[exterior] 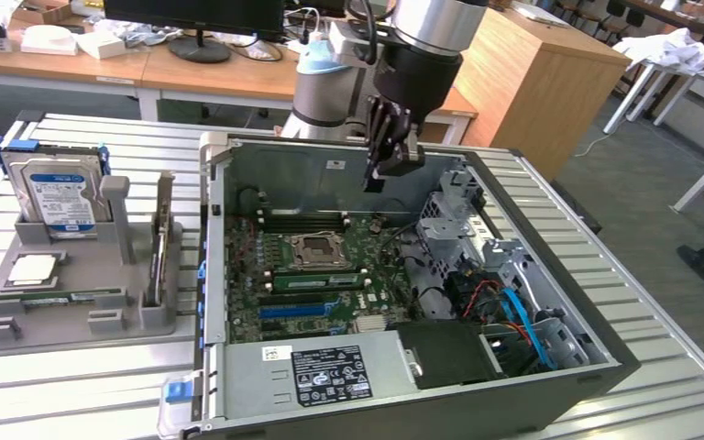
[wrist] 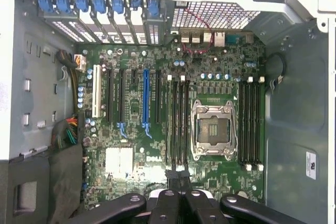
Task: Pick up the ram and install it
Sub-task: 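Press down the ram until it locks into place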
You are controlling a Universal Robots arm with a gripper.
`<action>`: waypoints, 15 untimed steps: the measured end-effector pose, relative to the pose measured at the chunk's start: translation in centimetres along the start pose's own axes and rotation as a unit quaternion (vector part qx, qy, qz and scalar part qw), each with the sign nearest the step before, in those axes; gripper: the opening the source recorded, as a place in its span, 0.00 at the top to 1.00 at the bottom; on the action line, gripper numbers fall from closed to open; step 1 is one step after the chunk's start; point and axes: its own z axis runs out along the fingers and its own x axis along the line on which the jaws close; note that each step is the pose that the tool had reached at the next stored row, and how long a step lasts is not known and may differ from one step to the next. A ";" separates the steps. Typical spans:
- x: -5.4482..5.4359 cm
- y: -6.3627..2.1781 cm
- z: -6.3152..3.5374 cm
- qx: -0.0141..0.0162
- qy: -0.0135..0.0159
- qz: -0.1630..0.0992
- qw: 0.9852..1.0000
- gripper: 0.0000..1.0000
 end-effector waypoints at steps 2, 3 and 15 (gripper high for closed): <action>0.0 -0.41 -0.02 0.000 0.000 0.000 1.000 0.90; 0.0 -0.59 -0.02 0.000 0.000 0.000 1.000 0.90; 0.0 -1.49 0.16 0.000 0.000 0.000 1.000 0.90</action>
